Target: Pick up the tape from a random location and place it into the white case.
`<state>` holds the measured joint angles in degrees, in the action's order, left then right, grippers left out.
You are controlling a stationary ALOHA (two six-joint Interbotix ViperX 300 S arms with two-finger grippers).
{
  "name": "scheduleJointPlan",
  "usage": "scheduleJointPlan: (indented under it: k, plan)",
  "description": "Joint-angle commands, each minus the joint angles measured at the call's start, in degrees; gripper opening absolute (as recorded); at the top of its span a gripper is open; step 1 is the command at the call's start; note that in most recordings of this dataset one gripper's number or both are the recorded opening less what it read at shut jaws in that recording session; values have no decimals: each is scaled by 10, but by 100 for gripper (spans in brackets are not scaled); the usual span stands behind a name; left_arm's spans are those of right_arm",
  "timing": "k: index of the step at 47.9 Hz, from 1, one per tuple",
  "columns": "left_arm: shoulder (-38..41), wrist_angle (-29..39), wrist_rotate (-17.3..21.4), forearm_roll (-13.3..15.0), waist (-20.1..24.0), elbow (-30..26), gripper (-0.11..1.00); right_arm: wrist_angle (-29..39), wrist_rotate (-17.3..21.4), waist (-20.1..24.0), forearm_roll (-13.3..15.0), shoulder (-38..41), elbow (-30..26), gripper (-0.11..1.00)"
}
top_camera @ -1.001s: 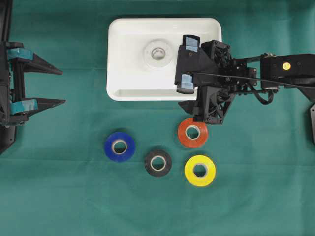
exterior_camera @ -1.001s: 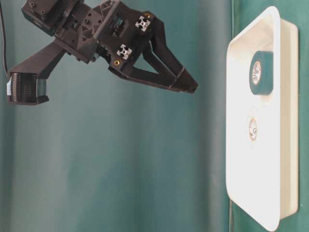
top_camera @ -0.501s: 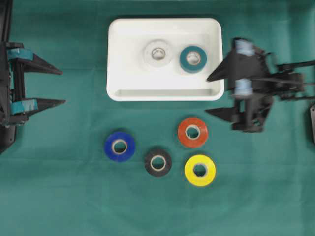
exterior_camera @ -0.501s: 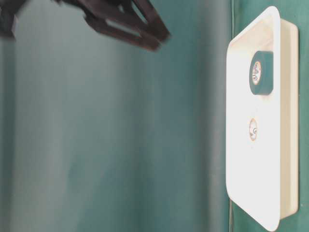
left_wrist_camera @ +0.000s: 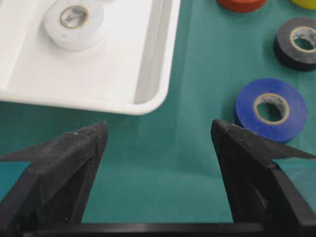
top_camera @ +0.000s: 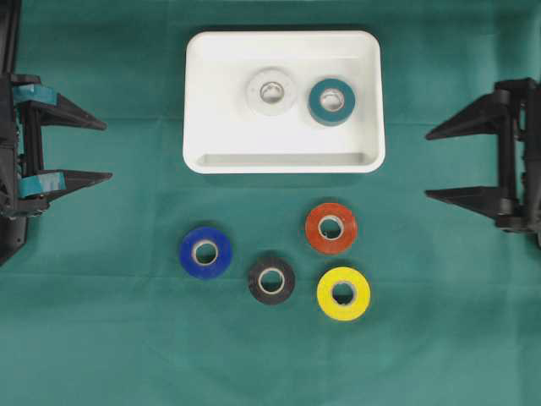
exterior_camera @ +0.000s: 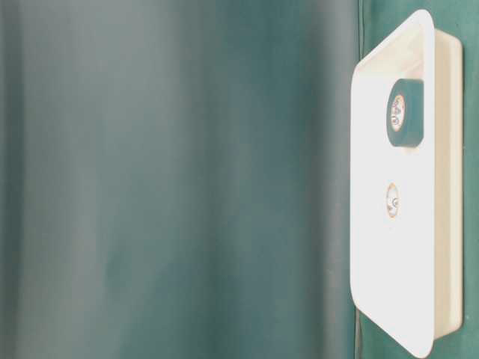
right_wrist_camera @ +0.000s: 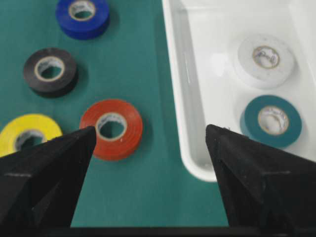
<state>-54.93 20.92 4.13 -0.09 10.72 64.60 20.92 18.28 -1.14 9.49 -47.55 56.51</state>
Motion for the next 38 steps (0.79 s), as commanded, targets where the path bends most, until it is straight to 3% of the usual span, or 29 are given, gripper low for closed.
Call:
scheduleJointPlan:
  k: [1,15,38]
  plan:
    - [4,-6,-1,1,2,-4,82,-17,0,2,1,-22,18,86]
    - [4,-6,-1,1,2,0,82,-79,0,1,0,-58,95,86]
    - [2,-6,-2,2,-13,1,82,-85,0,1,0,-60,95,86]
